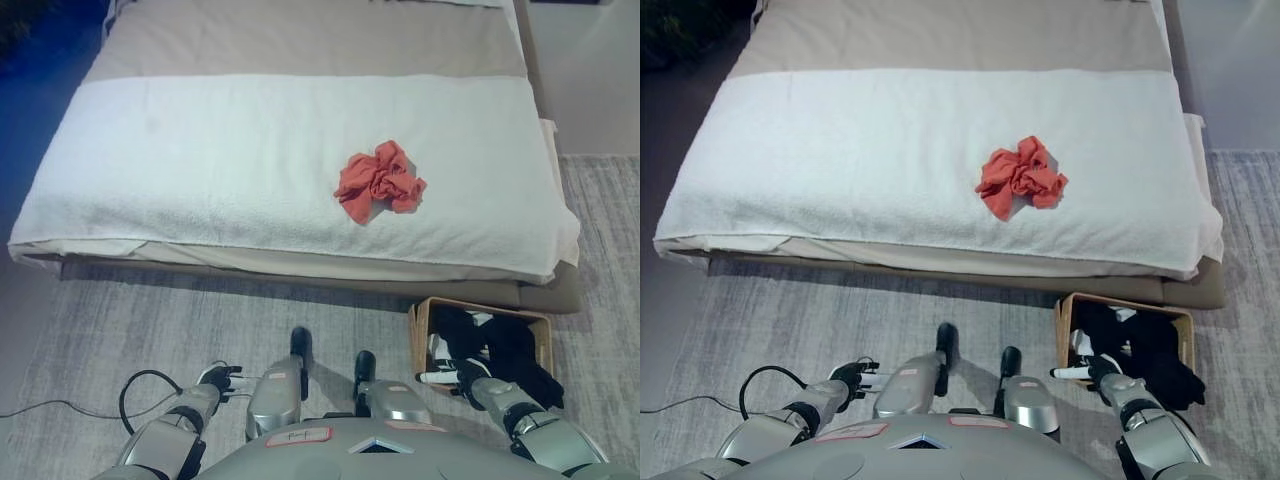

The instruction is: Put the clothes on the bed into the basket.

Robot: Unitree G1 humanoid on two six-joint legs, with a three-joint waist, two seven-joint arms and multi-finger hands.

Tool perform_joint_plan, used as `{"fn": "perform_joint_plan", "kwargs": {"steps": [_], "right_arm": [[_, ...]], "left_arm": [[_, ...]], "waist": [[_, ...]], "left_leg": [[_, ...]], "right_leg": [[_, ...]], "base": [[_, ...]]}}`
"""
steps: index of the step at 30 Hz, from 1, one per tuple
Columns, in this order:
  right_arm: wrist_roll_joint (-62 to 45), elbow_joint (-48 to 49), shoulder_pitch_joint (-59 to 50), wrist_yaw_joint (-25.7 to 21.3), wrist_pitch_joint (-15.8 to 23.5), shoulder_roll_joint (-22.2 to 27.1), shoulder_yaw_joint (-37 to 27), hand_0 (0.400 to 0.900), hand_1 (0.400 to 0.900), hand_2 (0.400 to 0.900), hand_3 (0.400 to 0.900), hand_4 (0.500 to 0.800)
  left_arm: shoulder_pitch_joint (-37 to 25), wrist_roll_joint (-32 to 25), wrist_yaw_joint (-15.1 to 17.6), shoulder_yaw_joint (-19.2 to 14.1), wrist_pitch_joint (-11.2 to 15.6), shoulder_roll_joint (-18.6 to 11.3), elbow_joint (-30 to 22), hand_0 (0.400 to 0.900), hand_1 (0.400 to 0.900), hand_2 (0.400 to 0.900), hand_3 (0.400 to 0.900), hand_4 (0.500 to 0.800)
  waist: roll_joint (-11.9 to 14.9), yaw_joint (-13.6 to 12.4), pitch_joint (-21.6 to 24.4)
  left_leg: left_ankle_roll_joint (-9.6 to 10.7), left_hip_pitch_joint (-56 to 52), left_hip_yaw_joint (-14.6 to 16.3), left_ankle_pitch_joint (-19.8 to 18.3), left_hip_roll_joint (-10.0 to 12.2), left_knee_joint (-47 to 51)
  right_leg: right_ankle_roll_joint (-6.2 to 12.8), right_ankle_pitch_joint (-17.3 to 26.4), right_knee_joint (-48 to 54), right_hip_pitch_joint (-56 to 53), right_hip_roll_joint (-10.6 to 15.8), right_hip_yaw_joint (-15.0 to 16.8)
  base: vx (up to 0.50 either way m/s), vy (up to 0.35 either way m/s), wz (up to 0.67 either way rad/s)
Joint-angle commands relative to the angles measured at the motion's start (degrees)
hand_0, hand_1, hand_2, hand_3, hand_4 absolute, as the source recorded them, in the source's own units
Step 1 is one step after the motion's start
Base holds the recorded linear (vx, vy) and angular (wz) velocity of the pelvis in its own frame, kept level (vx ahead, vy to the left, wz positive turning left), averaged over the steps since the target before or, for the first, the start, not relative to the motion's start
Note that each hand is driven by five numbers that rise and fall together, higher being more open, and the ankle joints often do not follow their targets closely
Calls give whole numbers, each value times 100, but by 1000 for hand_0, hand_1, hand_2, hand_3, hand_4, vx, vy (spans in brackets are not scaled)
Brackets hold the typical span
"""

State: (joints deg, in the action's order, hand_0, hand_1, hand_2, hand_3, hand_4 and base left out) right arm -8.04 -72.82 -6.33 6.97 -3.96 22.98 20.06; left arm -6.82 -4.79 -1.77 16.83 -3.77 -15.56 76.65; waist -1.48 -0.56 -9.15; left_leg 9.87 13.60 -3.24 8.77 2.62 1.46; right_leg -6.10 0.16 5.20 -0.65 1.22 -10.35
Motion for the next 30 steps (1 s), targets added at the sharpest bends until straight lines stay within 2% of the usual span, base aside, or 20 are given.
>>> {"fn": "perform_joint_plan", "kwargs": {"steps": [1, 2, 4, 5, 7, 9, 10, 13, 16, 17, 18, 19, 21, 23, 25, 26, 27, 28, 29, 30], "right_arm": [[56, 20, 23, -25, 116, 145, 230, 900, 900, 900, 900, 800], [99, -15, 54, 22, 119, 138, 232, 900, 900, 900, 900, 800], [119, -21, 54, 40, 118, 145, 230, 900, 900, 900, 900, 800], [157, -44, 70, 84, 110, 115, 245, 900, 900, 900, 900, 800], [167, -57, 60, 94, 115, 102, 233, 900, 900, 900, 900, 800], [163, -107, 62, 122, 86, 28, 235, 900, 900, 900, 900, 800], [163, -108, 62, 122, 86, 26, 235, 900, 900, 900, 900, 800], [126, -140, 19, 141, 67, -62, 208, 900, 900, 900, 900, 800], [97, -114, -88, 163, 74, -146, 233, 900, 900, 900, 900, 800], [99, -110, -108, 165, 77, -159, 234, 900, 900, 900, 900, 800], [74, -16, -164, 172, 80, -173, 250, 900, 900, 900, 900, 800], [74, -16, -164, 172, 80, -173, 250, 900, 900, 900, 900, 800], [55, 60, -245, 136, 99, -195, 256, 900, 900, 900, 900, 800], [30, 122, -285, 135, 122, -152, 287, 900, 900, 900, 900, 800], [17, 103, -304, 118, 124, -141, 286, 900, 900, 900, 900, 800], [6, 104, -321, 103, 118, -119, 275, 900, 900, 900, 900, 800], [2, 119, -373, 70, 127, -107, 273, 900, 900, 900, 900, 800], [-8, 139, -394, 56, 126, -99, 265, 900, 900, 900, 900, 800], [23, 177, -432, 49, 116, -73, 261, 900, 900, 900, 900, 800], [23, 177, -432, 49, 116, -72, 261, 900, 900, 900, 900, 800]], "left_arm": [[35, -18, 115, 23, 71, -259, -84, 900, 900, 900, 900, 800], [82, -20, 106, 2, 81, -259, -63, 900, 900, 900, 900, 800], [98, -12, 105, -6, 86, -257, -57, 900, 900, 900, 900, 800], [121, 13, 109, -2, 94, -274, -47, 900, 900, 900, 900, 800], [111, 35, 123, 12, 98, -307, -45, 900, 900, 900, 900, 800], [12, 15, 126, 53, 113, -416, -67, 900, 900, 900, 900, 800], [12, 15, 126, 53, 113, -417, -67, 900, 900, 900, 900, 800], [-118, -15, 128, 74, 115, -538, -112, 900, 900, 900, 900, 800], [-220, -56, 137, 83, 114, -653, -166, 900, 900, 900, 900, 800], [-225, -55, 146, 94, 115, -675, -173, 900, 900, 900, 900, 800], [-249, -64, 154, 103, 94, -722, -191, 900, 900, 900, 900, 800], [-249, -64, 154, 103, 94, -723, -191, 900, 900, 900, 900, 800], [-270, -103, 181, 83, 98, -764, -198, 900, 900, 900, 900, 800], [-312, -130, 181, 34, 97, -837, -197, 900, 900, 900, 900, 800], [-336, -122, 182, 36, 86, -850, -177, 900, 900, 900, 900, 800], [-339, -115, 181, 30, 91, -838, -145, 900, 900, 900, 900, 800], [-347, -100, 172, 35, 93, -804, -102, 900, 900, 900, 900, 800], [-345, -105, 173, 31, 101, -795, -94, 900, 900, 900, 900, 800], [-364, -104, 178, 15, 107, -764, -73, 900, 900, 900, 900, 800], [-365, -104, 178, 15, 107, -763, -73, 900, 900, 900, 900, 800]], "waist": [[97, -94, 75], [65, -123, 140], [57, -131, 165], [70, -140, 258], [111, -139, 299], [266, -130, 375], [269, -132, 381], [456, -159, 485], [575, -160, 540], [584, -141, 532], [567, -67, 466], [569, -67, 466], [531, -52, 356], [508, -38, 332], [494, -45, 299], [472, -62, 282], [455, -61, 231], [455, -48, 214], [493, -40, 178], [488, -42, 162]], "left_leg": [[-521, 482, -175, -46, -51, 82], [-449, 412, -247, 86, 45, 212], [-416, 376, -231, 121, 82, 236], [-428, 286, -217, 199, 123, 234], [-467, 271, -176, 178, 113, 155], [-593, 438, -59, -3, -42, -325], [-595, 453, -57, -16, -45, -345], [-788, 678, 72, -442, -315, -978], [-928, 527, 83, -623, -399, -905], [-975, 440, 62, -659, -419, -847], [-1080, 198, 7, -723, -472, -729], [-1080, 197, 8, -722, -474, -727], [-1168, -31, -13, -794, -493, -640], [-1186, -356, -138, -795, -553, -419], [-1171, -503, -158, -797, -548, -326], [-1142, -587, -161, -829, -503, -269], [-1097, -662, -202, -888, -498, -245], [-1074, -685, -230, -916, -508, -262], [-1040, -779, -245, -999, -544, -281], [-1040, -799, -246, -1003, -540, -278]], "right_leg": [[612, -817, -482, -453, -242, 546], [650, -881, -431, -558, -268, 694], [678, -912, -393, -621, -251, 760], [740, -945, -321, -720, -198, 884], [797, -983, -313, -772, -117, 919], [947, -1037, -448, -747, 134, 978], [949, -1039, -450, -741, 137, 980], [1133, -1021, -1061, -511, 375, 1072], [1285, -447, -1986, -19, 401, 1111], [1328, -173, -2359, 131, 407, 1101], [1340, 282, -3107, 434, 401, 1077], [1340, 278, -3113, 438, 402, 1078], [1328, 381, -3643, 644, 412, 866], [1207, 5, -3326, 981, 168, 788], [1172, -154, -3092, 969, 226, 665], [1158, -254, -2755, 960, 337, 533], [1173, -303, -2149, 1030, 392, 548], [1202, -218, -1830, 1053, 440, 610], [1323, 142, -1259, 1130, 626, 735], [1323, 147, -1244, 1104, 621, 732]], "base": [[298, 102, -66], [224, 83, -50], [236, 149, -47], [246, 181, -46], [243, 233, -31], [251, 298, -22], [162, 222, -12], [208, 264, -21], [199, 253, -8], [221, 331, 15], [169, 265, 12], [166, 273, 8], [178, 217, 12], [269, 158, 31], [140, 19, 16], [128, -33, 23], [169, -44, 27], [196, -84, 35], [133, -57, 19], [149, -78, 21]]}}
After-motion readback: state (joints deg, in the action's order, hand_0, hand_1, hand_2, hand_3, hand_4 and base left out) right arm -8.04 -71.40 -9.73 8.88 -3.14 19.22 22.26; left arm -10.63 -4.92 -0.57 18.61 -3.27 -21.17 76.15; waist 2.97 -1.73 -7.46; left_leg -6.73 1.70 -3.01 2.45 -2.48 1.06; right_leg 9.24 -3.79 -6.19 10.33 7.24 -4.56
